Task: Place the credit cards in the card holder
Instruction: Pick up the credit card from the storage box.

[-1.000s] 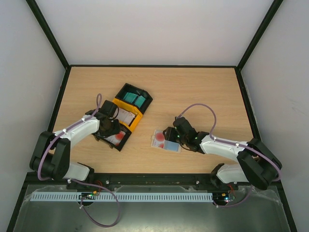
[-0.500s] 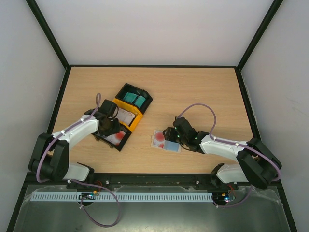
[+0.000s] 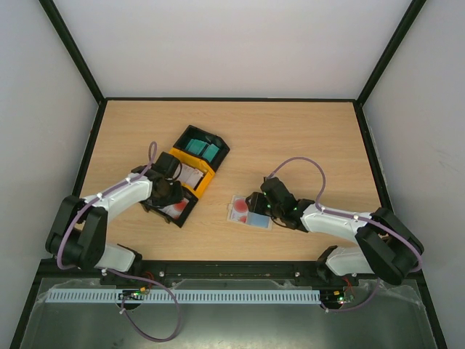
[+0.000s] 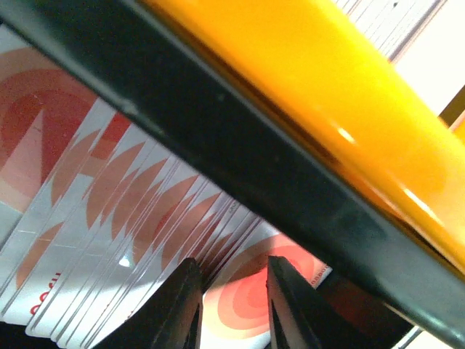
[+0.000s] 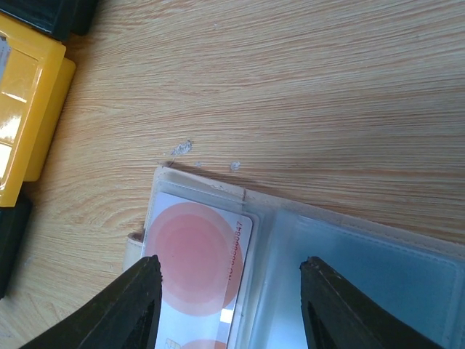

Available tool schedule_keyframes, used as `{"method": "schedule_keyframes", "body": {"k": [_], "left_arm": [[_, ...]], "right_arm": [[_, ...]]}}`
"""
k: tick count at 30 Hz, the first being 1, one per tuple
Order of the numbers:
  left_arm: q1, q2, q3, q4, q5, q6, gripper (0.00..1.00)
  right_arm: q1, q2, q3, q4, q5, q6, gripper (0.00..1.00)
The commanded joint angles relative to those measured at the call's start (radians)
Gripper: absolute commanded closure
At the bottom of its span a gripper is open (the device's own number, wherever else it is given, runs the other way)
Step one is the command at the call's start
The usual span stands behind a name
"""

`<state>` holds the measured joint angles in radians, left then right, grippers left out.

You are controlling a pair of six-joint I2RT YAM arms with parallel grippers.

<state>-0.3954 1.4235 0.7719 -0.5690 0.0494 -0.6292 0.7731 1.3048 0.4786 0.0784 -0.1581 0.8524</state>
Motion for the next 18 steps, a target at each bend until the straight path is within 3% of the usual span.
{"method": "schedule_keyframes", "body": {"k": [1,18], "left_arm": [[-0.021,-0.001,0.008,-0.035,0.013,-0.008,0.73],[-0.09,-0.082,0.052,-0.061,0.119,-0.047,0.74]], "right_arm": [[0.008,-0.013,-0.015,0.012,0.019,-0.004,0.48],[0.007,-0.015,-0.022,0.018,0.018,0.011,0.48]]}}
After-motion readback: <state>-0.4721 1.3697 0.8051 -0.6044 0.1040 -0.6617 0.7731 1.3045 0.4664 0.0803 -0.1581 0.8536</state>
